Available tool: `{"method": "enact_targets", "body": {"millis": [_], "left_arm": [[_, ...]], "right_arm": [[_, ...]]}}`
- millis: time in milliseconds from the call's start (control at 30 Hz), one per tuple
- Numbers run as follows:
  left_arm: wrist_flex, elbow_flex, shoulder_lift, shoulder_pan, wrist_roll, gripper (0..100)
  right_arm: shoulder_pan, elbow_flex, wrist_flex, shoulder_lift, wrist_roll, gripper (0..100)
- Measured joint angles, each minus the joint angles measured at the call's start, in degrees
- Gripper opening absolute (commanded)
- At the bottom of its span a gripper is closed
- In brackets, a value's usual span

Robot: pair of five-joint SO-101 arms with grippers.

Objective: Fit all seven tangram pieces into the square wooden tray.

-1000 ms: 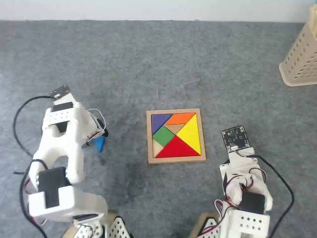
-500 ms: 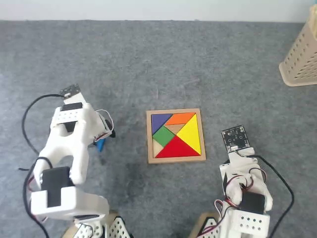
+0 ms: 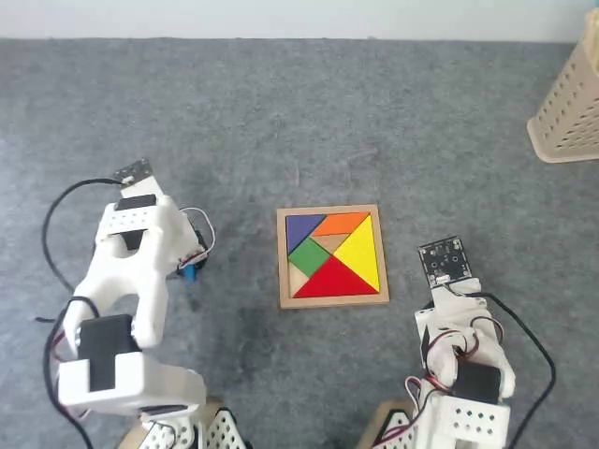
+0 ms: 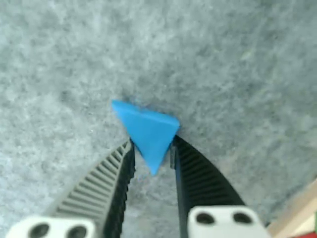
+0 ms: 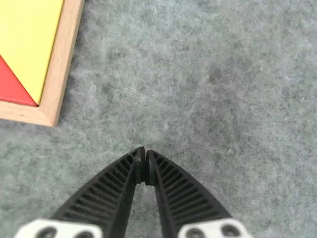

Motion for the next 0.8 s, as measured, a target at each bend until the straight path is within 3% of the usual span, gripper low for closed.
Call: {"method": "enact_targets", "body": {"millis": [267, 533, 800], "left_arm": [[0.0, 0.0, 0.0, -0.1, 0.0, 12], [0.0, 0.0, 0.0, -1.8, 0.0, 27], [-3.7, 0.5, 0.0, -1.8, 0.0, 28]], "right_arm": [[0.0, 0.0, 0.0, 0.0, 0.0, 0.8], [0.0, 0.0, 0.0, 0.0, 0.0, 0.8], [0.0, 0.0, 0.0, 0.0, 0.0, 0.8]]}}
